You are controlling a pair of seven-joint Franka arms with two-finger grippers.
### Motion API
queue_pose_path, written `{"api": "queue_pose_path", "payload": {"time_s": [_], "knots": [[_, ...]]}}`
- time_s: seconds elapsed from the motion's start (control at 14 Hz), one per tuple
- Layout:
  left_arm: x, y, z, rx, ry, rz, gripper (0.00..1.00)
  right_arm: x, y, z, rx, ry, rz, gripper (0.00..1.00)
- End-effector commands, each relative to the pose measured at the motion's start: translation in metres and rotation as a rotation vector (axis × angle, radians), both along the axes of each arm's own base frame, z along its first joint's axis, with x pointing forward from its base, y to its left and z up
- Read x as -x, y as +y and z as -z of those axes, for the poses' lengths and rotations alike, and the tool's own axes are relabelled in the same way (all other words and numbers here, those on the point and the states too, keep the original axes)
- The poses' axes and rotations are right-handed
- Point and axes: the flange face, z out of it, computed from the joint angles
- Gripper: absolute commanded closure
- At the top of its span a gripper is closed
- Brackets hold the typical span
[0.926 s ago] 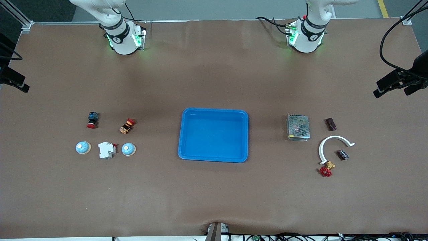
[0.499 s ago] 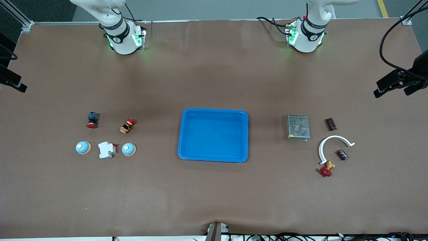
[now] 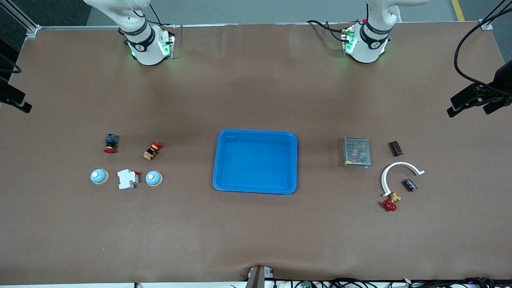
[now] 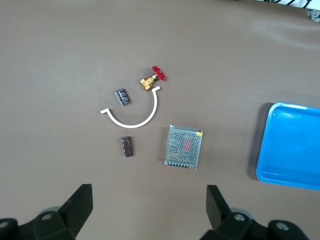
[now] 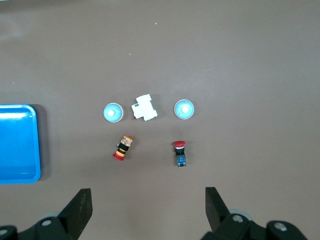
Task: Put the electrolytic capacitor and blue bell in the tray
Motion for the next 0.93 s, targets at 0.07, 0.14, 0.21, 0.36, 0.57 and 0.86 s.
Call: {"api": "queue_pose_path", "payload": {"time_s": [0.07,0.14,0.21,0.36,0.57,0.86], "knots": [[0.0,0.002,0.0,0.001,0.007,0.014,0.0,-0.019,0.036,0.023,-0.009,0.01,-0.01,0.0],[0.0,0.005,0.001,0.001,0.01,0.008,0.0,-0.027,0.051,0.042,-0.013,0.039,0.027,0.0],[-0.003,0.008,0.007,0.0,0.019,0.003,0.0,-0.033,0.064,0.056,-0.014,0.026,0.039,0.0],[-0.008,0.02,0.016,-0.004,0.034,-0.012,0.0,-0.041,0.081,0.094,-0.011,0.012,0.019,0.0],[-0.019,0.032,0.038,-0.005,0.071,-0.041,0.0,-0.048,0.094,0.135,-0.008,0.012,0.001,0.0],[-0.044,0.049,0.088,0.001,0.139,-0.087,0.0,-0.072,0.099,0.2,-0.007,0.073,0.009,0.0]]}}
